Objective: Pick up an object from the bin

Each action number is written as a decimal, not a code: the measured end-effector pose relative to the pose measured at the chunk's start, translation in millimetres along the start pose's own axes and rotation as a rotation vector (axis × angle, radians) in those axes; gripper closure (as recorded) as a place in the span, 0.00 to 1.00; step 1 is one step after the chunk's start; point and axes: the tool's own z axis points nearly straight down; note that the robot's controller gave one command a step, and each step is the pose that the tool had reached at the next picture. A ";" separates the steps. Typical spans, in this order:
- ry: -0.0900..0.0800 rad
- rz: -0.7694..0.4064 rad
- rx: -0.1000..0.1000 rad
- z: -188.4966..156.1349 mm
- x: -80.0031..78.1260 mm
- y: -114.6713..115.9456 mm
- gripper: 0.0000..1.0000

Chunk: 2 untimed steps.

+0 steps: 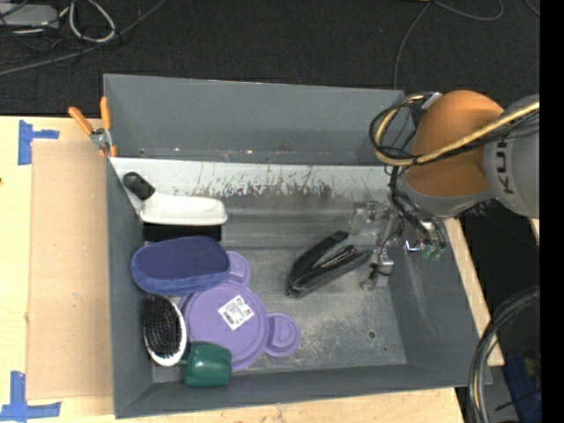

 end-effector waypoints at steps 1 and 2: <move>-0.007 -0.003 0.001 -4.7 -1.4 0.5 0.00; -0.010 -0.163 0.001 74.5 -26.9 29.2 0.00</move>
Offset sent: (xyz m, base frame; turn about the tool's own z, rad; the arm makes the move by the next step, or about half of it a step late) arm 0.0251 0.0298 -0.0795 -0.1708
